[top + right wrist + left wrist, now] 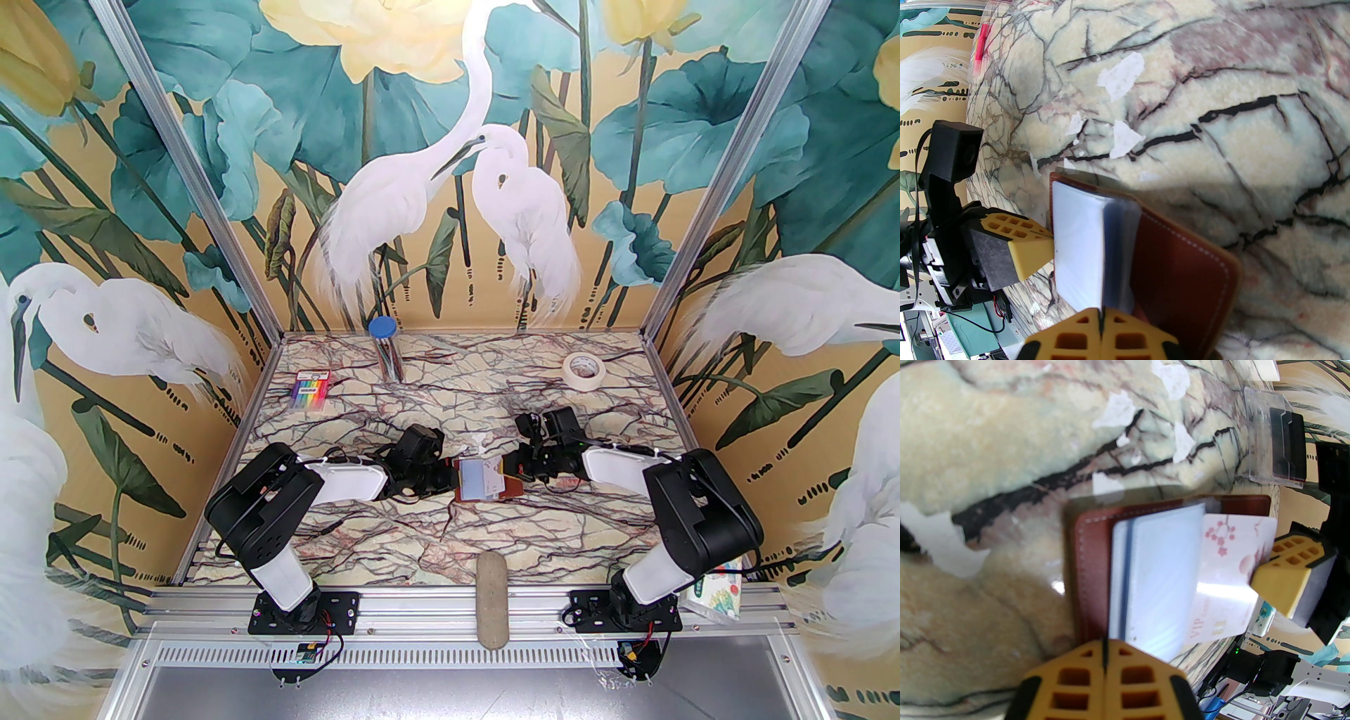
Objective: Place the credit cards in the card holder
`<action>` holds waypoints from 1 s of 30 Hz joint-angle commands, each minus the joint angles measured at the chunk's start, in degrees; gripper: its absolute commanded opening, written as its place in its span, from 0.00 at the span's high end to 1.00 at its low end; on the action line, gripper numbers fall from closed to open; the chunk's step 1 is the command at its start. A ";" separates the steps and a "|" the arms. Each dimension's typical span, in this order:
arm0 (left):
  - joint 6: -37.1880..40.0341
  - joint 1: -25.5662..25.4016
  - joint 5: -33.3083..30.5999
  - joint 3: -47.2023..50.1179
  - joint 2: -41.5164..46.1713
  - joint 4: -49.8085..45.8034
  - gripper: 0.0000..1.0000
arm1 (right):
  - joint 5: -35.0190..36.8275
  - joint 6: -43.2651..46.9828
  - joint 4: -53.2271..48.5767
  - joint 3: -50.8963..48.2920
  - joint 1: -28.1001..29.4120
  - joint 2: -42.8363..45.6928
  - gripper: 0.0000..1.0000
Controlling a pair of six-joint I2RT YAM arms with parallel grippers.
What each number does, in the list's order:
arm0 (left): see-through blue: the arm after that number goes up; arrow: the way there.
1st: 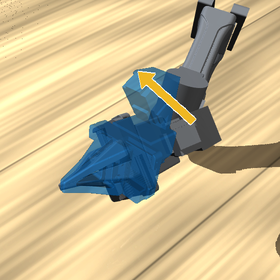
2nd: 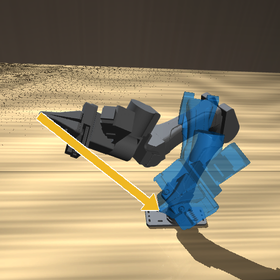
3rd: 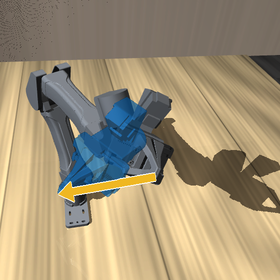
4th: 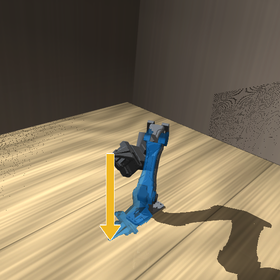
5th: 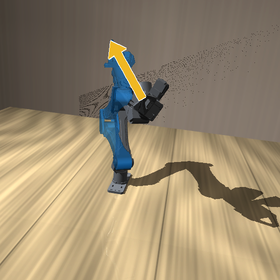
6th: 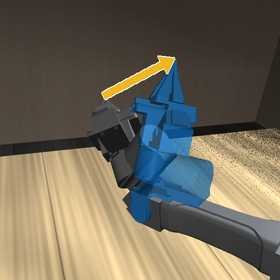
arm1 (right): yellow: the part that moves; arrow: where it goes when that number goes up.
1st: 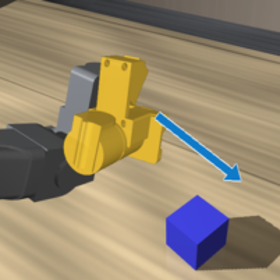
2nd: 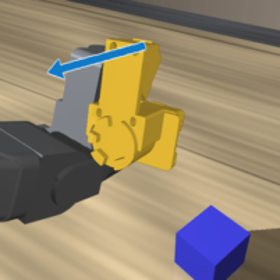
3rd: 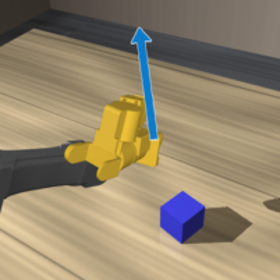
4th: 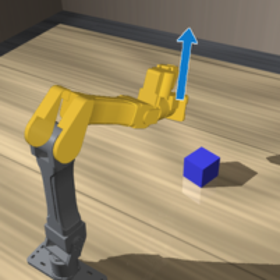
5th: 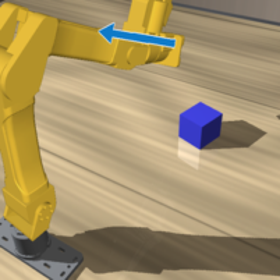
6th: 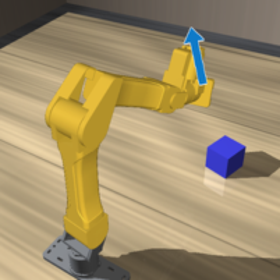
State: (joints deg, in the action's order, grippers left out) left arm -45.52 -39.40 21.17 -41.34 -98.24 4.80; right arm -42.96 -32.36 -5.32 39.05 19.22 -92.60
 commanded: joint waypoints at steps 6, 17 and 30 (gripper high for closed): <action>-0.30 -0.16 -5.61 2.51 -1.70 -9.54 0.96 | 0.68 -0.71 1.28 -0.32 -0.15 -3.08 1.00; -0.36 -0.23 -6.04 2.22 -1.96 -10.25 0.96 | 1.67 0.84 -0.37 0.40 -0.06 -6.33 1.00; -0.35 -0.17 -6.13 2.10 -2.13 -10.27 0.96 | 2.26 2.09 -1.93 2.45 1.32 -8.63 1.00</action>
State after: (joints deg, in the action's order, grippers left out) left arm -45.54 -39.42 20.97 -41.36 -98.21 4.40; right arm -43.81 -31.46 -4.47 41.10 19.53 -98.65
